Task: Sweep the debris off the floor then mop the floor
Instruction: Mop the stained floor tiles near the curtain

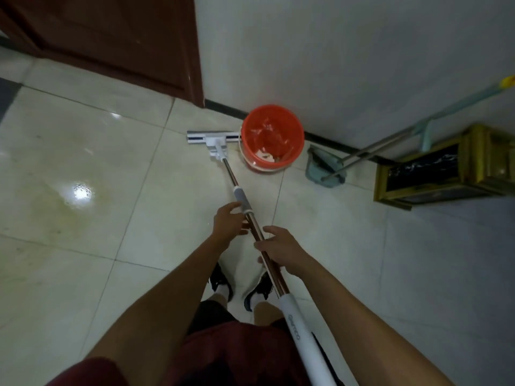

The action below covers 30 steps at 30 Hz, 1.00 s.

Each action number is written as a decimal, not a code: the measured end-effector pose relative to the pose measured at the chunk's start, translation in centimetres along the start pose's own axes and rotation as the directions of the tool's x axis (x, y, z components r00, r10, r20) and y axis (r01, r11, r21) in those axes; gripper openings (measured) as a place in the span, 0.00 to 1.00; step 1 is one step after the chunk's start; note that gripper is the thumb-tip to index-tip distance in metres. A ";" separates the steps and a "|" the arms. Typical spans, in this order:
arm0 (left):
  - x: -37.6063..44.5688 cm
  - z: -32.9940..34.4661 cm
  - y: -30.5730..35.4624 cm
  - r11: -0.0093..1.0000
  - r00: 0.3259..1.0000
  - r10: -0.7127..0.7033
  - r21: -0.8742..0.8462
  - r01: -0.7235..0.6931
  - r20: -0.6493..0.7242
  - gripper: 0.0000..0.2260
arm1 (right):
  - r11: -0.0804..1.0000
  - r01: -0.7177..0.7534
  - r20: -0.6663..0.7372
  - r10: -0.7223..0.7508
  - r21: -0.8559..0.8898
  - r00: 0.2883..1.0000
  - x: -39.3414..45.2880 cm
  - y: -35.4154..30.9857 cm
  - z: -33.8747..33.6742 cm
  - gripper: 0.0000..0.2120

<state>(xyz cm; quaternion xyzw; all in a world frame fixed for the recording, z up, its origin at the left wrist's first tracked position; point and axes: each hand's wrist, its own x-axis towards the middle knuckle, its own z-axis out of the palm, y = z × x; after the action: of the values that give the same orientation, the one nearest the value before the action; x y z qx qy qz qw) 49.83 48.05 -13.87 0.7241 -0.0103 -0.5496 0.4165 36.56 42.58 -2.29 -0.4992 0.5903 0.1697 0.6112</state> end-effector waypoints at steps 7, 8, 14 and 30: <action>3.9 1.5 -1.0 0.948 0.961 -0.276 -0.156 0.278 0.035 0.04 | 0.951 0.011 -0.086 -0.040 -0.309 0.996 3.3 2.3 2.9 0.07; 4.7 1.8 -1.0 0.941 0.957 -0.288 -0.172 0.291 0.044 0.04 | 0.947 0.008 -0.090 -0.039 -0.321 0.995 3.8 2.7 3.3 0.05; 7.2 3.1 -1.3 0.921 0.939 -0.334 -0.186 0.343 0.080 0.12 | 0.956 -0.008 -0.135 -0.033 -0.294 0.990 5.0 4.4 4.2 0.03; 1.4 4.7 -2.7 0.914 0.959 -0.271 -0.335 0.227 -0.089 0.12 | 0.684 0.173 -0.045 -0.288 -0.709 0.956 0.6 6.2 0.5 0.05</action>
<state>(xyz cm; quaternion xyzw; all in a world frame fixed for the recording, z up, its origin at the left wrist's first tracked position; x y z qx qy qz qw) 45.44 46.32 -16.85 0.6771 0.1997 -0.5429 0.4550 32.04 45.51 -5.50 -0.7743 0.4595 0.2624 0.3470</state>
